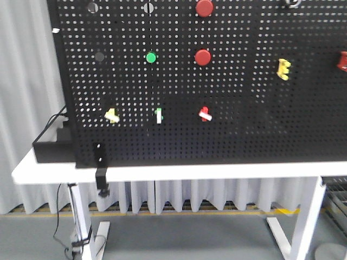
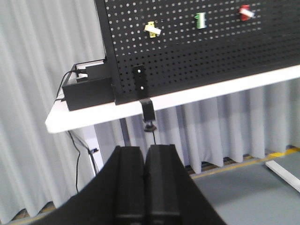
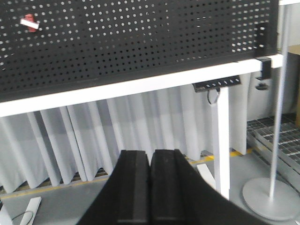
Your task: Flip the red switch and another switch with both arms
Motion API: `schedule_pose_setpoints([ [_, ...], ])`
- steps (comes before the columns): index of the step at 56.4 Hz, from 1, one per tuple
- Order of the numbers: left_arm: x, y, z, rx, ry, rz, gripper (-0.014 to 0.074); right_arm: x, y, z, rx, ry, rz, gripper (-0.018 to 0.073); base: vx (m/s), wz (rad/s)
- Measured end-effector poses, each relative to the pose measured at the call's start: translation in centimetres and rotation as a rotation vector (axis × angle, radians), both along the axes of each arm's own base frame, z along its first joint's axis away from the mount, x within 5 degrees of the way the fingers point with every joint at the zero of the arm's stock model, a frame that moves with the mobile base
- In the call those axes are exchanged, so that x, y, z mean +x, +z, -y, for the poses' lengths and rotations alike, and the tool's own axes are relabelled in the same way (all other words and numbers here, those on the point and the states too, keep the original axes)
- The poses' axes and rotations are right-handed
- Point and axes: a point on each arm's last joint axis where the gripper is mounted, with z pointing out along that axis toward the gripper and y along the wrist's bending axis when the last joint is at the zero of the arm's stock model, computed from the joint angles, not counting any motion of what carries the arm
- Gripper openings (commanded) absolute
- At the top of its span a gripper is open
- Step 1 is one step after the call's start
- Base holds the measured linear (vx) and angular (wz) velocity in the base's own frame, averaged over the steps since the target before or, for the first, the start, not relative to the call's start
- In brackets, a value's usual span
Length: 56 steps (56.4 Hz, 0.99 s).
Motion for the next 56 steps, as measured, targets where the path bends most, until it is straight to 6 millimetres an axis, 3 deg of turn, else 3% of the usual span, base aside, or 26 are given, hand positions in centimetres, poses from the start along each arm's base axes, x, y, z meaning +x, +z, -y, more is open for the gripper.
schedule_pose_setpoints([
  [33,0.00,0.00,0.00,0.000,0.000,0.000,0.0003,0.00,0.00,0.00,0.000,0.000,0.000,-0.0006,0.41,0.06],
  [56,0.00,0.00,0.00,0.000,0.000,0.000,0.0003,0.00,0.00,0.00,0.000,0.000,0.000,-0.0006,0.20,0.03],
])
